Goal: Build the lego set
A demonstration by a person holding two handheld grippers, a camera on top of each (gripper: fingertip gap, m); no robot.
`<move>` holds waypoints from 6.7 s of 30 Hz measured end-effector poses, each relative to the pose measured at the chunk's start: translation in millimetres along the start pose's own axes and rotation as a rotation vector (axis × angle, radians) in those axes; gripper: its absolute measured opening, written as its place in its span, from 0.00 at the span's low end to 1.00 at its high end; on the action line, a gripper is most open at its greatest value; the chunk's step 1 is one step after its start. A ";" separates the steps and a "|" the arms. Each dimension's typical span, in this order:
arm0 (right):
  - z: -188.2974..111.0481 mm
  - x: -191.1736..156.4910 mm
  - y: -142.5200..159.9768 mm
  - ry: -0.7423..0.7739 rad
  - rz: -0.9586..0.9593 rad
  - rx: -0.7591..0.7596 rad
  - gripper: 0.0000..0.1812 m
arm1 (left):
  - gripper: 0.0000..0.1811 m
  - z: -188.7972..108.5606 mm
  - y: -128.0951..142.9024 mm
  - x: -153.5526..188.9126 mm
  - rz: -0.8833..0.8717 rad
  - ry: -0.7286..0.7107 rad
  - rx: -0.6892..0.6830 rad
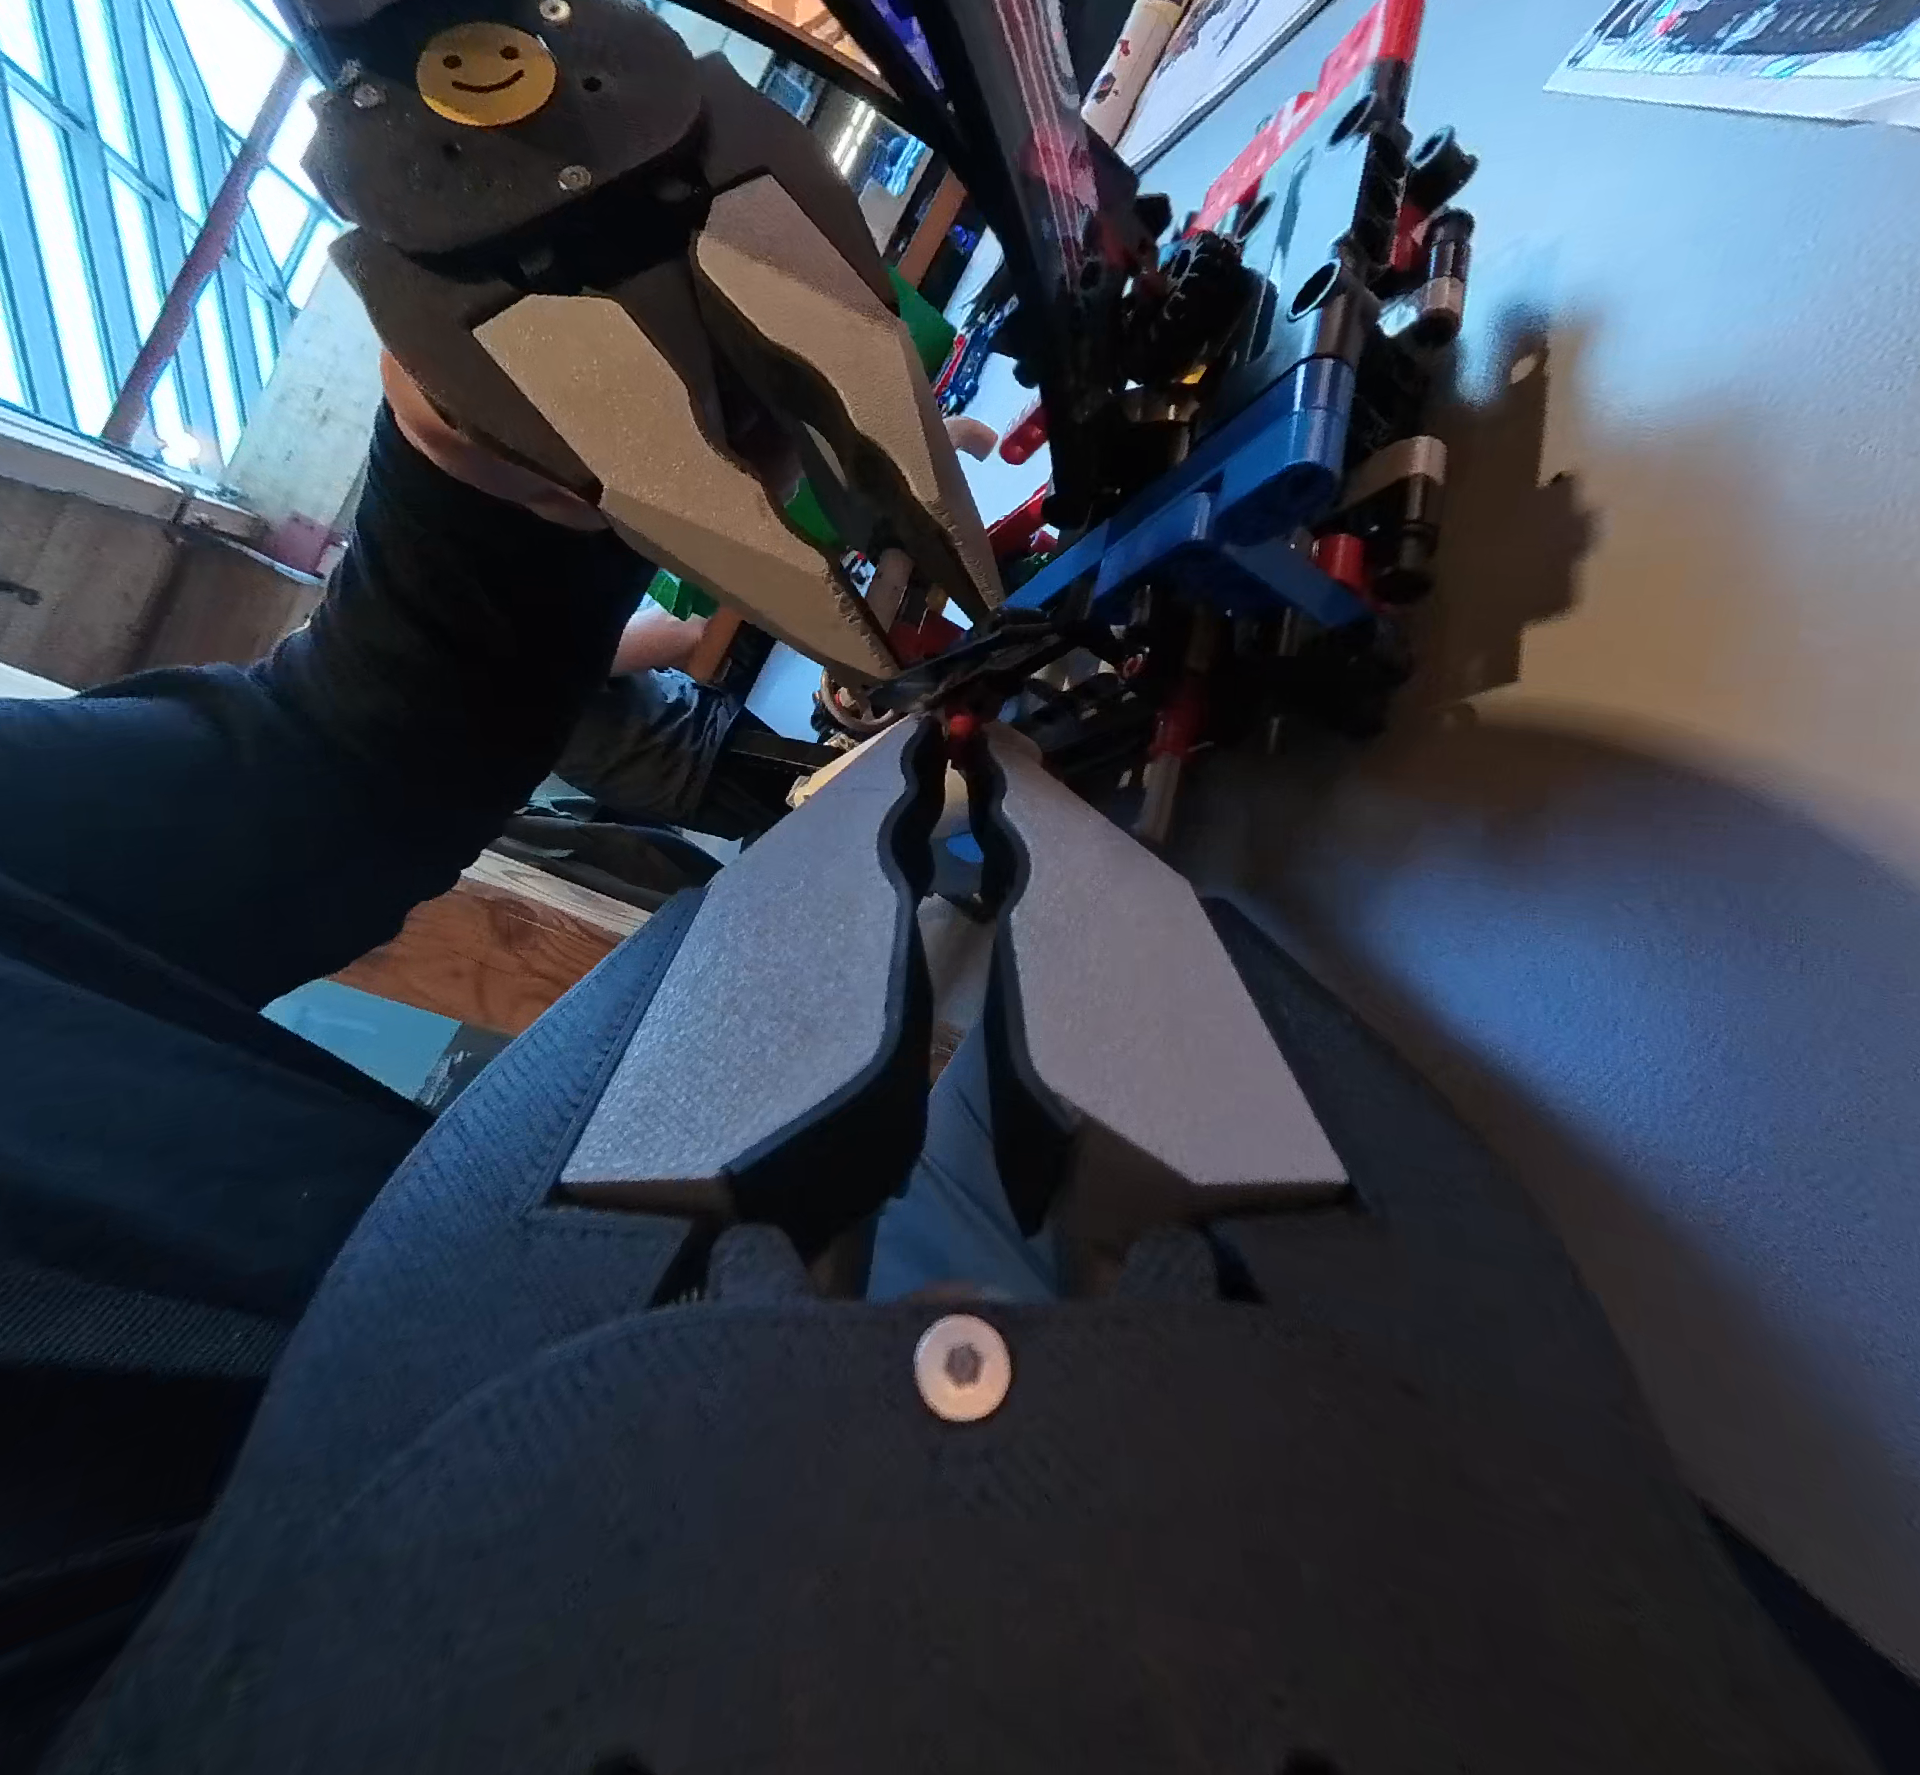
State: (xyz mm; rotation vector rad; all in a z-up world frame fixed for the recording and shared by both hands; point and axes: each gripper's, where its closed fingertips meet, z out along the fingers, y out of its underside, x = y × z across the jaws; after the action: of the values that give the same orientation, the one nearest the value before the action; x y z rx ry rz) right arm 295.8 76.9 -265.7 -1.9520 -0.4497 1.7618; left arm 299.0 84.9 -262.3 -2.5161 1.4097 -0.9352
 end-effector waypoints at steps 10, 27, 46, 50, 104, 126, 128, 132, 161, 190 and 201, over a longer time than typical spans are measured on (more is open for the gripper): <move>2.9 3.5 -7.0 -0.006 0.000 0.019 0.00 | 0.07 -2.3 -3.2 -5.2 -0.009 -0.023 0.008; 0.7 2.4 -4.5 -0.004 -0.050 0.002 0.02 | 0.08 -4.0 -3.6 -7.9 -0.056 0.002 0.017; -2.4 1.1 -1.6 -0.015 -0.085 -0.037 0.00 | 0.08 -3.2 -7.3 -8.6 -0.043 0.006 0.048; 0.7 1.9 -1.6 -0.032 -0.068 -0.055 0.00 | 0.08 -3.3 -7.0 -10.1 -0.023 -0.011 0.047; 4.6 2.7 -3.5 -0.056 -0.021 -0.156 0.02 | 0.07 -5.2 -0.8 -7.0 -0.014 0.105 -0.003; -4.9 4.2 7.1 -0.007 -0.142 -0.208 0.03 | 0.07 -6.1 -1.3 -10.0 0.001 0.078 0.003; -4.5 2.9 14.6 -0.022 -0.128 -0.236 0.02 | 0.07 -6.0 -1.4 -9.9 -0.003 0.080 0.004; 0.9 -1.2 7.2 -0.050 -0.104 -0.204 0.00 | 0.07 -4.9 -1.8 -7.9 0.004 0.076 0.007; -12.0 4.8 8.0 -0.026 -0.166 -0.201 0.02 | 0.07 -4.2 0.1 -4.0 0.000 0.071 0.039; 4.8 4.6 -3.1 0.007 0.119 -0.343 0.01 | 0.01 -10.3 -10.6 -8.5 0.103 -0.015 0.173; 4.7 5.4 -5.3 -0.018 0.184 -0.313 0.01 | 0.02 -11.7 -2.8 -23.9 0.052 -0.077 0.083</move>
State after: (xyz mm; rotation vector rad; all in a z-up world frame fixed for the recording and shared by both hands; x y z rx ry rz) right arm 292.2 84.8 -267.6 -2.2558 -0.6006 1.9185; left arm 285.4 107.9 -262.9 -2.4166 1.3775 -0.8590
